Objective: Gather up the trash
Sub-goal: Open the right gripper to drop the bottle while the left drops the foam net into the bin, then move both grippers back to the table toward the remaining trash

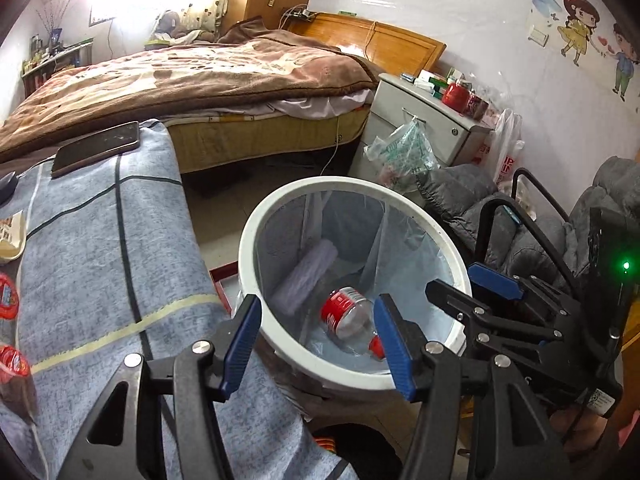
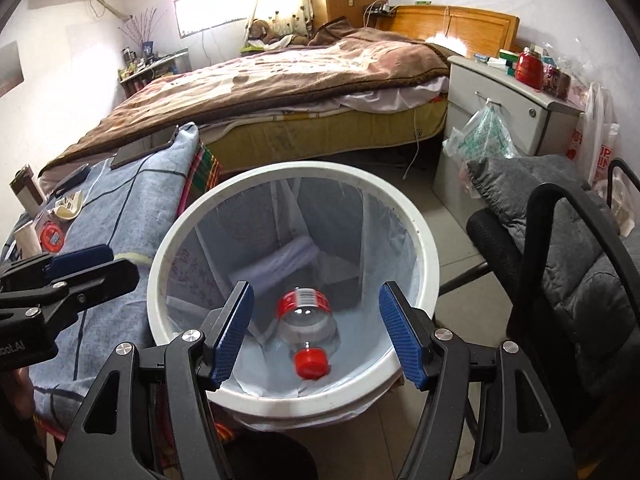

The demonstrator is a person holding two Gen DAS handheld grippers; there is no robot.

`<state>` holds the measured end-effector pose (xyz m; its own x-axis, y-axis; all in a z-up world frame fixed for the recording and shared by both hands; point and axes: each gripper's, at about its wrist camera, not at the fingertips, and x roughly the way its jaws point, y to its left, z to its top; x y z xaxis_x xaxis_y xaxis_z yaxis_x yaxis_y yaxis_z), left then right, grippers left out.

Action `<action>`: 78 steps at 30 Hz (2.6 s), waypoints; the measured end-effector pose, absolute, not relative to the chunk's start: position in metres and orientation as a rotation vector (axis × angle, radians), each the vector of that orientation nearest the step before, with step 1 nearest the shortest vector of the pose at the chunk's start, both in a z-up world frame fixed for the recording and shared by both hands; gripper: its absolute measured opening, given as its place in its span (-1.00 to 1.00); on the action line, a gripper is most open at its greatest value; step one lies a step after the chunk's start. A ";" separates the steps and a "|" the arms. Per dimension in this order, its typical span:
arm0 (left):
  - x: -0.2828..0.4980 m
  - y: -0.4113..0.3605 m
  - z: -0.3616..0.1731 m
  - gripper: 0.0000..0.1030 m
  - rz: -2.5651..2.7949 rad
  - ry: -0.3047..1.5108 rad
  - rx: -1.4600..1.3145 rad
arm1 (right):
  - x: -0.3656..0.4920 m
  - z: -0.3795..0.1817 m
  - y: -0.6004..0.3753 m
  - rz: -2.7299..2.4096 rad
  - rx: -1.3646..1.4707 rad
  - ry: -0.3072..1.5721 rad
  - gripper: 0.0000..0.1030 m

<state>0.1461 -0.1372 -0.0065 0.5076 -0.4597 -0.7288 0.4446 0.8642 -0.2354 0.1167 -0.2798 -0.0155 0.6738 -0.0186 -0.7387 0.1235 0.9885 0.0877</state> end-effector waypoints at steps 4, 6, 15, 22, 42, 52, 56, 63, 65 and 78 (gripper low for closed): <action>0.138 -0.128 -0.001 0.18 -0.512 0.852 -0.005 | 0.111 -0.009 -0.277 -0.080 0.147 0.798 0.29; 0.134 -0.122 0.002 0.18 -0.503 0.840 -0.005 | 0.110 -0.007 -0.274 -0.080 0.145 0.787 0.29; 0.121 -0.094 0.011 0.20 -0.448 0.788 -0.025 | 0.105 0.000 -0.261 -0.094 0.124 0.746 0.29; 0.108 -0.067 0.017 0.21 -0.378 0.743 -0.034 | 0.100 0.005 -0.243 -0.062 0.125 0.716 0.29; 0.069 0.049 0.016 0.26 -0.141 0.667 -0.087 | 0.099 0.014 -0.150 0.159 0.066 0.629 0.29; 0.054 0.112 0.011 0.26 -0.018 0.665 -0.136 | 0.103 0.013 -0.095 0.293 0.014 0.622 0.29; 0.048 0.136 0.005 0.27 0.034 0.673 -0.147 | 0.107 0.010 -0.075 0.329 -0.009 0.631 0.29; 0.040 0.176 -0.009 0.27 0.106 0.701 -0.180 | 0.112 0.000 -0.040 0.428 -0.025 0.668 0.29; 0.039 0.186 -0.012 0.27 0.120 0.708 -0.192 | 0.113 -0.003 -0.027 0.448 -0.049 0.686 0.29; 0.042 0.216 -0.032 0.28 0.125 0.761 -0.215 | 0.121 -0.020 0.035 0.584 -0.149 0.751 0.29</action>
<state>0.0417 0.2163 -0.0324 0.7184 0.0349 -0.6948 -0.1899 0.9706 -0.1476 0.1214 0.0346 -0.0202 0.5812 0.4460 -0.6807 -0.5496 0.8320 0.0759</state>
